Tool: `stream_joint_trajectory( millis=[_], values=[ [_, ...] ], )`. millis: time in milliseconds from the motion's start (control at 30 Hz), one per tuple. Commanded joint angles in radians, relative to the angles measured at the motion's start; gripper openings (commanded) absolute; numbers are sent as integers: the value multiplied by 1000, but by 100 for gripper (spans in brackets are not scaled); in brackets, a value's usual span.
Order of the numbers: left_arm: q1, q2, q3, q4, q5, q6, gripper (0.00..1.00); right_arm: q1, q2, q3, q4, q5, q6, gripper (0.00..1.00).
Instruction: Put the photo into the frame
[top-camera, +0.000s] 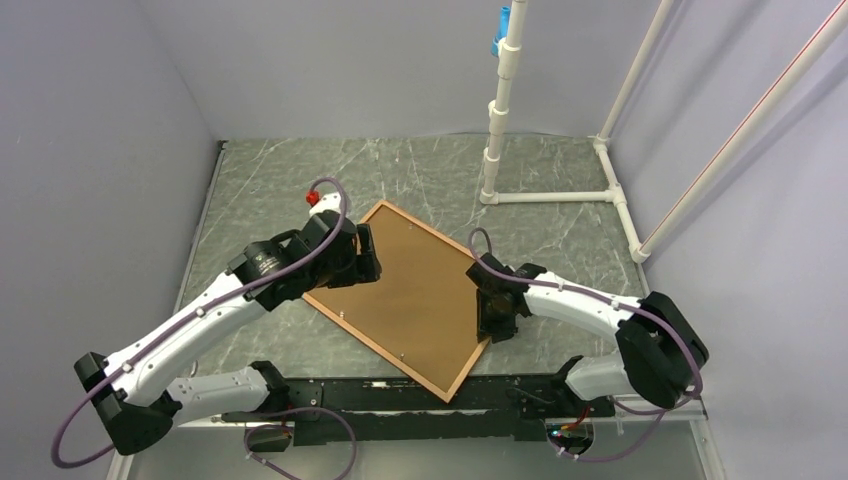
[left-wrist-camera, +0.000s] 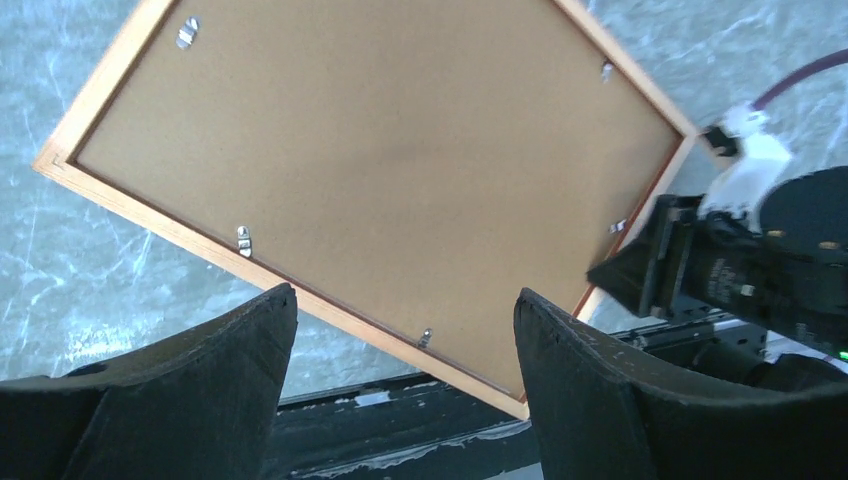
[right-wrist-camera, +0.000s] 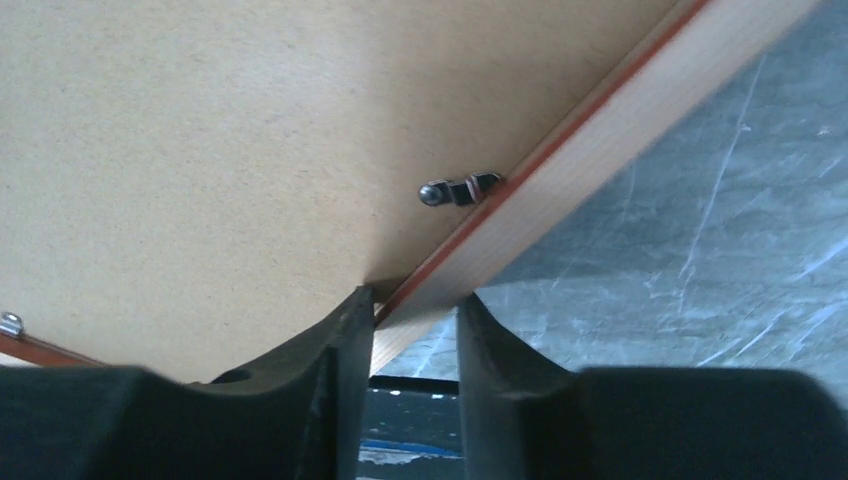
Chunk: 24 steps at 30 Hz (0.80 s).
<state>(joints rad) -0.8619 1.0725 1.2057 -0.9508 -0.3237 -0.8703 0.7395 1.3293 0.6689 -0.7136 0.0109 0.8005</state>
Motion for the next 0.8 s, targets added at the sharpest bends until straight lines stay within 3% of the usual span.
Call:
stream_joint_trajectory(
  millis=[0,167,400,467,767],
  values=[
    [110,-34,-107,83,172,105,83,13,55,37,39,137,-62,25],
    [288,-60,-265,156,301,162,83,-22,89,99,-37,257,-134,1],
    [490,-48,-386,176,343,214,83,-200,100,102,0,208,-203,0],
    [524,-38,-411,185,345,219,83,-252,97,107,15,177,-224,3],
    [573,75,-528,319,384,220,83,-347,94,132,50,113,-274,51]
  ],
)
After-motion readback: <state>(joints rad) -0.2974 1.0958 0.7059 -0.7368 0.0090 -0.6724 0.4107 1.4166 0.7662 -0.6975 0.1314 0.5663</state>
